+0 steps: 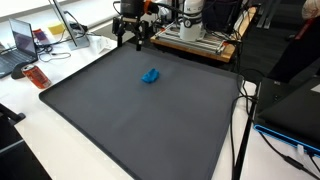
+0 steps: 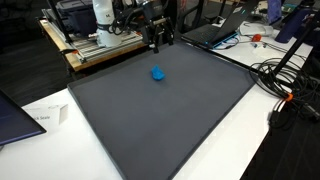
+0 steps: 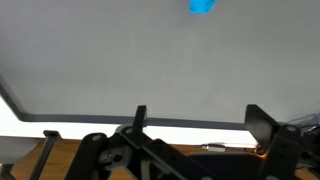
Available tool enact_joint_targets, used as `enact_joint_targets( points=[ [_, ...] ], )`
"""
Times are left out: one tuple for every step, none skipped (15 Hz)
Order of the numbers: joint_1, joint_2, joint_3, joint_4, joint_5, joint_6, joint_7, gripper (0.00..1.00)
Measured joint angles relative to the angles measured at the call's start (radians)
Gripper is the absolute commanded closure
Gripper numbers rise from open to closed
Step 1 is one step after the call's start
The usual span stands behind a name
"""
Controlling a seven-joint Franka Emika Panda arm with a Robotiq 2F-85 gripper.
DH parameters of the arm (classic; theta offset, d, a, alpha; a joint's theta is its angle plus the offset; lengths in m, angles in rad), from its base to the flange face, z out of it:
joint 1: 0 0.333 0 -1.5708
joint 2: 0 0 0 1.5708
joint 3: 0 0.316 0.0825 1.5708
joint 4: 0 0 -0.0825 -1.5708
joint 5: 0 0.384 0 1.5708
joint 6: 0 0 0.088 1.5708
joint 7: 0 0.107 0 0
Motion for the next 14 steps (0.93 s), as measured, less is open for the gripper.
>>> enact_joint_targets(
  points=[
    [0.003, 0.000, -0.002, 0.001, 0.000, 0.000, 0.001, 0.00],
    [0.003, 0.000, -0.002, 0.001, 0.000, -0.001, 0.001, 0.00],
    [0.003, 0.000, -0.002, 0.000, 0.000, -0.001, 0.001, 0.00],
    [0.003, 0.000, -0.003, 0.001, 0.000, -0.002, 0.001, 0.00],
    [0.003, 0.000, -0.003, 0.000, 0.000, -0.002, 0.001, 0.00],
    [0.003, 0.000, -0.002, 0.000, 0.000, -0.002, 0.001, 0.00],
    [0.039, -0.001, -0.043, 0.003, -0.032, -0.003, 0.014, 0.00],
    [0.113, -0.002, -0.125, 0.009, -0.082, -0.015, 0.044, 0.00],
    [0.186, -0.003, -0.204, 0.020, -0.122, -0.036, 0.067, 0.00],
    [0.263, -0.006, -0.283, 0.034, -0.154, -0.067, 0.087, 0.00],
    [0.342, -0.010, -0.361, 0.053, -0.180, -0.110, 0.105, 0.00],
    [0.423, -0.012, -0.438, 0.075, -0.202, -0.164, 0.119, 0.00],
    [0.504, -0.017, -0.512, 0.098, -0.220, -0.226, 0.135, 0.00],
    [0.587, -0.023, -0.587, 0.123, -0.235, -0.296, 0.151, 0.00]
  ],
)
